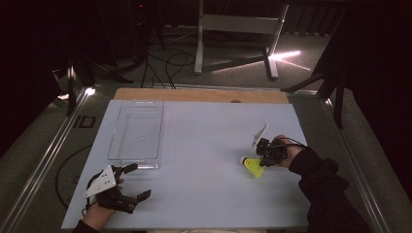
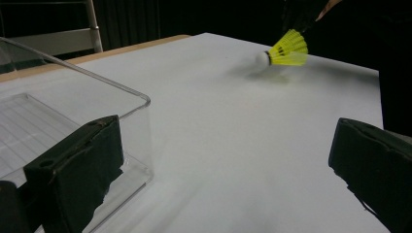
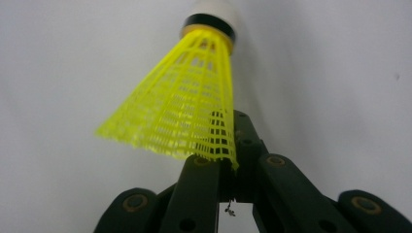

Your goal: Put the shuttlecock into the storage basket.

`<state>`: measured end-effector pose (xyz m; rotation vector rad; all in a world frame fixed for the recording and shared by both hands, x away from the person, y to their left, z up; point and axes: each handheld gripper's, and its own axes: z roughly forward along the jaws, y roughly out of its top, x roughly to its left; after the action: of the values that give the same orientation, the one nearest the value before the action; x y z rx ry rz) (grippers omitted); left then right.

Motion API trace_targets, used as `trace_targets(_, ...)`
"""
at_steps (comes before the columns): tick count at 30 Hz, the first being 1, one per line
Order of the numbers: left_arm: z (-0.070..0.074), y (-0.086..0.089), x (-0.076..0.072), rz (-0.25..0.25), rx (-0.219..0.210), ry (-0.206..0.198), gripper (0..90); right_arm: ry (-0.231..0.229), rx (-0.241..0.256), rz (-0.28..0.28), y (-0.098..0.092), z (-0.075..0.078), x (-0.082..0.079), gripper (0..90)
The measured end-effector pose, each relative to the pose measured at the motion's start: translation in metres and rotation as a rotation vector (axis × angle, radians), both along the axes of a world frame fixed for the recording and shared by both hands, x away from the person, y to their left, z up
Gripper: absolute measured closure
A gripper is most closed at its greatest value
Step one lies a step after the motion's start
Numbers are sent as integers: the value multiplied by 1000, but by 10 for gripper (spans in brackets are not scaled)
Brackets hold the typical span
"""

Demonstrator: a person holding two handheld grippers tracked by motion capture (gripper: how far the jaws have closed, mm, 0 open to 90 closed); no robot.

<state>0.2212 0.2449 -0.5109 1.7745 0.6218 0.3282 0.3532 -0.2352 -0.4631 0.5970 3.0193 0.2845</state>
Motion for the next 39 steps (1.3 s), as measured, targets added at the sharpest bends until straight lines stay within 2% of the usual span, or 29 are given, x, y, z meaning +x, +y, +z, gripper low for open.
trace_targets(1,0,0,0,-1,2,0,2,-7,6,26,1,1,0,900)
trace_targets(2,0,0,0,-2,7,3,2,9,0,47,2,1,0,900)
trace_targets(3,0,0,0,-2,7,3,2,9,0,47,2,1,0,900)
trace_targets(4,1,-1,1,-4,12,5,2,8,-15,81,5,2,-1,900)
trace_targets(6,2,-2,1,-6,28,14,2,9,-24,111,8,2,-2,900)
trace_targets(8,4,-3,2,-12,42,24,2,18,-17,148,10,3,-3,900)
trace_targets(10,5,-5,3,-20,59,44,2,26,6,176,12,4,-4,900)
trace_targets(12,7,-6,4,-31,68,57,2,10,8,218,15,5,-6,900)
trace_targets(14,10,-8,4,-45,83,77,2,18,17,261,18,6,-8,900)
trace_targets(17,17,-13,6,-86,116,97,2,20,31,314,22,8,-11,900)
trace_targets(22,25,-19,11,-135,161,116,2,17,89,393,27,13,-15,900)
trace_targets(31,39,-35,19,-203,212,120,2,8,135,428,30,21,-16,900)
trace_targets(32,42,-39,21,-218,220,125,2,11,152,435,30,23,-16,900)
trace_targets(37,57,-50,31,-263,243,167,2,7,142,442,32,25,-17,900)
trace_targets(39,66,-54,35,-284,250,167,2,14,142,445,33,25,-17,900)
